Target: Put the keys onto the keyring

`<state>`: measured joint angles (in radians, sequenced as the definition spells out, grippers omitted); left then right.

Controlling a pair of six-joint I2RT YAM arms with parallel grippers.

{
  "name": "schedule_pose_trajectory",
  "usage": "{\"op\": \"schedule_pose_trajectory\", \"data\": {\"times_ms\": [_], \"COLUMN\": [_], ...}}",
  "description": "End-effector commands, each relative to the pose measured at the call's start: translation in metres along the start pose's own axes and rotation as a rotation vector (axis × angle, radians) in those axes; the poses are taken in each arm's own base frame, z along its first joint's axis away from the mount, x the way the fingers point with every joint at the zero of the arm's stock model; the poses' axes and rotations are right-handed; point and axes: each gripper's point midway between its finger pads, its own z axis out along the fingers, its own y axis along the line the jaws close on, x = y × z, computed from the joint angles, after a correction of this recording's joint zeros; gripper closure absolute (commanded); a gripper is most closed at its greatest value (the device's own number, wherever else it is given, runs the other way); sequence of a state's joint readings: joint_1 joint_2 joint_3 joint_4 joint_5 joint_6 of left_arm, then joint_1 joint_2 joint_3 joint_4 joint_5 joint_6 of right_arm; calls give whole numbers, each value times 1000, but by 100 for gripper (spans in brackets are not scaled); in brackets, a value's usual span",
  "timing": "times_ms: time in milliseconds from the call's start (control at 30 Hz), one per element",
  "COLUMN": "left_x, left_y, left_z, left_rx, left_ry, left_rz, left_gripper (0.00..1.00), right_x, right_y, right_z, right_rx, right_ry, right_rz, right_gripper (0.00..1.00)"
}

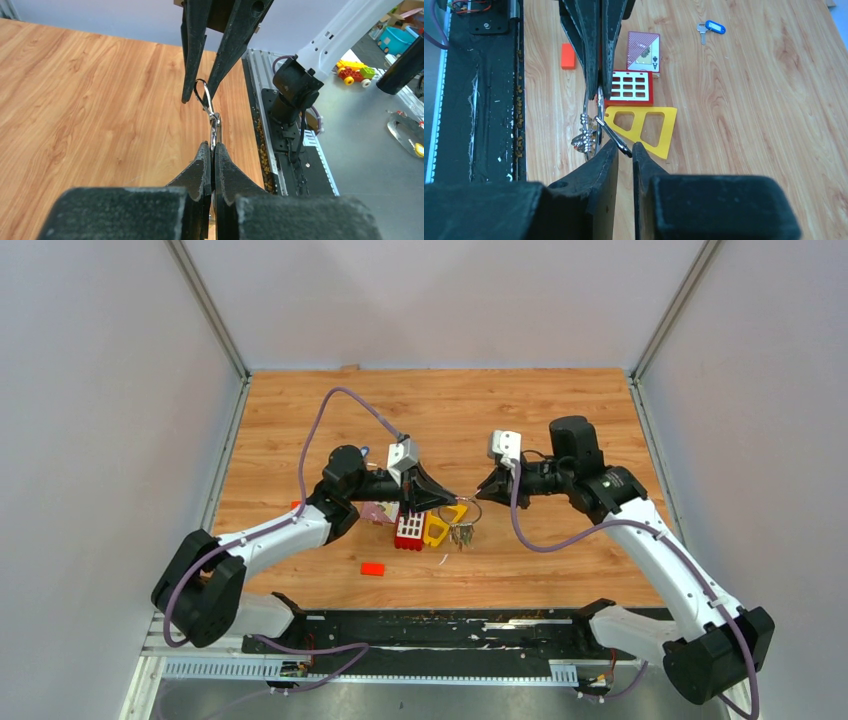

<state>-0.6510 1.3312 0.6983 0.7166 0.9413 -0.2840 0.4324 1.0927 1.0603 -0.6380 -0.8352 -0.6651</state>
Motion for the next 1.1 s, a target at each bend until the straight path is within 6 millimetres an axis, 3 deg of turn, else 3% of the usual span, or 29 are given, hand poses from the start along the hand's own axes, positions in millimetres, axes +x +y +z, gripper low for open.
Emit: {"op": "schedule_pose_trajectory", "data": {"times_ms": [0,267,733,1067], "left_x": [-13,-7,15,38], "left_y": [-10,-12,5,27], "left_z": [6,7,11,23], "left_rx": [50,84,119,193], "left_ry": [-37,-16,154,245], "left_rz": [81,78,169,251], "left_gripper": [100,100,99,76], "right_x": [-35,-39,-12,-5], "right_y": [-3,6,16,23], "right_z": [7,2,-11,-12], "right_rx": [-26,-76,-61,-94], "right_ry": [-96,-69,190,294], "right_rz": [-56,-168,-434,-407], "right_gripper": [90,100,100,100]}}
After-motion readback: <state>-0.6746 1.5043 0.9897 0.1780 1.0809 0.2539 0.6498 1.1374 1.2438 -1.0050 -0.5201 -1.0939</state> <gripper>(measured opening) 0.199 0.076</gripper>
